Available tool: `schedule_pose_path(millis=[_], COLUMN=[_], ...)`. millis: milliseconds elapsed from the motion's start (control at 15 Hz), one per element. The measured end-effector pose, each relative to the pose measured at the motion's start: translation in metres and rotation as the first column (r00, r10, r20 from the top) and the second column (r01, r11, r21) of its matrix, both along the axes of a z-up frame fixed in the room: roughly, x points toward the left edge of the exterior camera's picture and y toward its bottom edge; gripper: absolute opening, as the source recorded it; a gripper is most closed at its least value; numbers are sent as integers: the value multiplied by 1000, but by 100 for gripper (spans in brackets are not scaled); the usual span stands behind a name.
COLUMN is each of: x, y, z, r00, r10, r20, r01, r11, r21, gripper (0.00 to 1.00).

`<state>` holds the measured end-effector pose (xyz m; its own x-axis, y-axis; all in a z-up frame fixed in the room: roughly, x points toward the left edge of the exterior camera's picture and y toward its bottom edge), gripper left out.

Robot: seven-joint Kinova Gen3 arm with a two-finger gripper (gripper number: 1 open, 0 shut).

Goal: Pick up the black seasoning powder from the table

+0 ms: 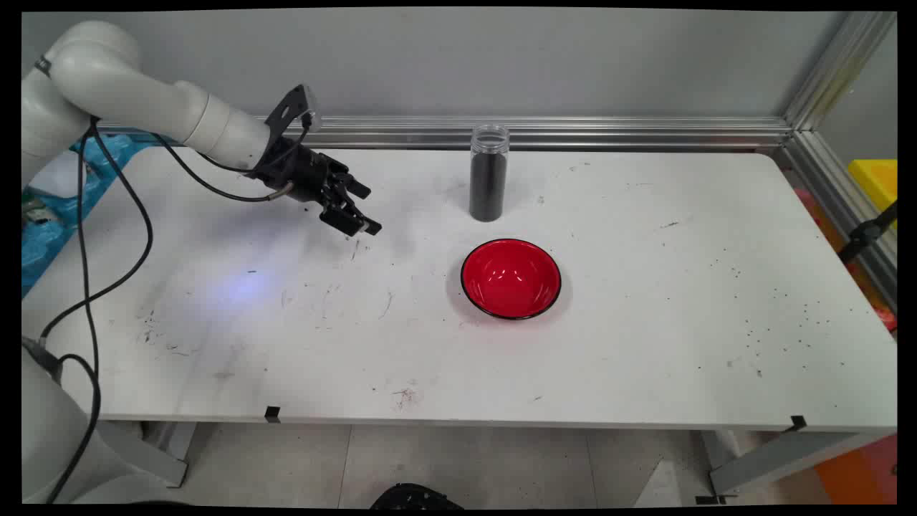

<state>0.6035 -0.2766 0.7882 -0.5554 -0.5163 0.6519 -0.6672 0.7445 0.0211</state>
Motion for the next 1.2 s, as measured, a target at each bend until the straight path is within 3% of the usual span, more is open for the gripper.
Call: schedule_pose_path(millis=[600,1200], x=[-12,-48], y=[-32,-82], z=[-4,-36], r00=[998,991], r10=[-9,-52], r20=[-63,-121], r01=[3,31], r11=[996,986], r21=[-93,-165], gripper=[100,100])
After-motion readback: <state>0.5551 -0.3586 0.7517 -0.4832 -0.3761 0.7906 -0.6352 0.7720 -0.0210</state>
